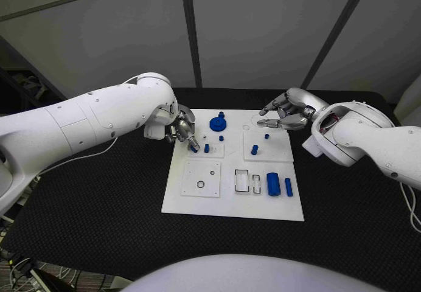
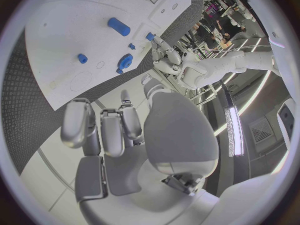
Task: Assemble the parts on the task board
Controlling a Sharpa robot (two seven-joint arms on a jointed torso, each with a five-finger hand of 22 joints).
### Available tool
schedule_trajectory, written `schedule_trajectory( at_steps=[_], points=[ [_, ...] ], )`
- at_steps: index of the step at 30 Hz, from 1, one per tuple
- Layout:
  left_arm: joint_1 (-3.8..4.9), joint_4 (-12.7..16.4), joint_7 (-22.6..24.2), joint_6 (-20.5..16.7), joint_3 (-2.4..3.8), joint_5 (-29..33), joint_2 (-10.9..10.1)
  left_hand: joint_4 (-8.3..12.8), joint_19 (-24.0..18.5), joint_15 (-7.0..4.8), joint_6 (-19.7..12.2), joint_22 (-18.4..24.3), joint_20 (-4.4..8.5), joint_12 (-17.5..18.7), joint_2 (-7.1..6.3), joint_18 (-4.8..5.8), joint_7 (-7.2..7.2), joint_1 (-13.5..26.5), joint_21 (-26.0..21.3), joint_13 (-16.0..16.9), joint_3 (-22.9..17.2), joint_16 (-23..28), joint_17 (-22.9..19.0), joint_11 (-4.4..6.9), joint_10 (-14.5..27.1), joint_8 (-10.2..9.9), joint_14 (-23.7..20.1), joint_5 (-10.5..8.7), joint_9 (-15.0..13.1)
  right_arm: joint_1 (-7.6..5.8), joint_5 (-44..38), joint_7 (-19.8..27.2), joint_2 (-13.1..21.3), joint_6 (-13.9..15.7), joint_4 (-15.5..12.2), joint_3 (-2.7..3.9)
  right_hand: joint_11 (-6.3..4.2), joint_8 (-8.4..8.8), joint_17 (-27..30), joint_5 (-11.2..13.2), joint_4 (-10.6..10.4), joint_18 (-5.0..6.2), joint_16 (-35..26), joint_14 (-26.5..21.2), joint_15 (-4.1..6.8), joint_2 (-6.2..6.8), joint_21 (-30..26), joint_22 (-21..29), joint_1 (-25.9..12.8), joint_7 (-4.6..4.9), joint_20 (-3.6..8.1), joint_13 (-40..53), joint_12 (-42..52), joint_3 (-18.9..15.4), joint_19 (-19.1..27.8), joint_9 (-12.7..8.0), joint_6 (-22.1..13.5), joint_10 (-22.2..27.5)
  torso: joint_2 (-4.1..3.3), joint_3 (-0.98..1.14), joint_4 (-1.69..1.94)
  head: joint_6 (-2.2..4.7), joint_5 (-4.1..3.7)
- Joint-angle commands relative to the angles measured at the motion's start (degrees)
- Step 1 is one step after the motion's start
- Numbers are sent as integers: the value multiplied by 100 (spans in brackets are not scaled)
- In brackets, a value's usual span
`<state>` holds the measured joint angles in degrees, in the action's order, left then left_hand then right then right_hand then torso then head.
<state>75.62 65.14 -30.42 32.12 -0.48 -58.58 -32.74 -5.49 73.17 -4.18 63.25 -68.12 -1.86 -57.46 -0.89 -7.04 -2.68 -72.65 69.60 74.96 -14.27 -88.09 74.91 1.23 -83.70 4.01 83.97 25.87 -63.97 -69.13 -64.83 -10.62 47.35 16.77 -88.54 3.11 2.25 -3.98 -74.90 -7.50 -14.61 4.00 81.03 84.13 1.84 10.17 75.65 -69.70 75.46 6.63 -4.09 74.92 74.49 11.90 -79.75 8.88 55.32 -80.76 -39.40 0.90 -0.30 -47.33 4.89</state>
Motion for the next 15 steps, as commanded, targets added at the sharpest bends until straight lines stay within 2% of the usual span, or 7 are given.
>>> schedule_trajectory(
  at_steps=[1,15],
  points=[
    [-9,-29,-18,85,-25,-79,26,1113,-25,-28,11,-2,-8,22,45,85,-34,8,-1,500,-1123,15,1223,4,-156,12,525,11,-4,-12,-14,25,-4,-26,-7,3,-31,11,-105,-36,-34,31,-31,261,46,-29,-31,-7,-19,4,1,201,39,-9,-11,7,51,-12,0,-1,-4,-7,4],
    [-9,-102,-66,58,-112,-81,112,1118,-27,-26,13,-2,-9,19,44,85,-35,11,-3,501,-1127,14,1224,2,-156,14,526,14,-7,-12,-14,26,-7,-26,-8,3,-31,11,-105,-36,-34,31,-31,261,46,-29,-31,-7,-19,4,1,201,39,-9,-11,7,51,-12,-1,1,-4,-24,-4]
  ],
)
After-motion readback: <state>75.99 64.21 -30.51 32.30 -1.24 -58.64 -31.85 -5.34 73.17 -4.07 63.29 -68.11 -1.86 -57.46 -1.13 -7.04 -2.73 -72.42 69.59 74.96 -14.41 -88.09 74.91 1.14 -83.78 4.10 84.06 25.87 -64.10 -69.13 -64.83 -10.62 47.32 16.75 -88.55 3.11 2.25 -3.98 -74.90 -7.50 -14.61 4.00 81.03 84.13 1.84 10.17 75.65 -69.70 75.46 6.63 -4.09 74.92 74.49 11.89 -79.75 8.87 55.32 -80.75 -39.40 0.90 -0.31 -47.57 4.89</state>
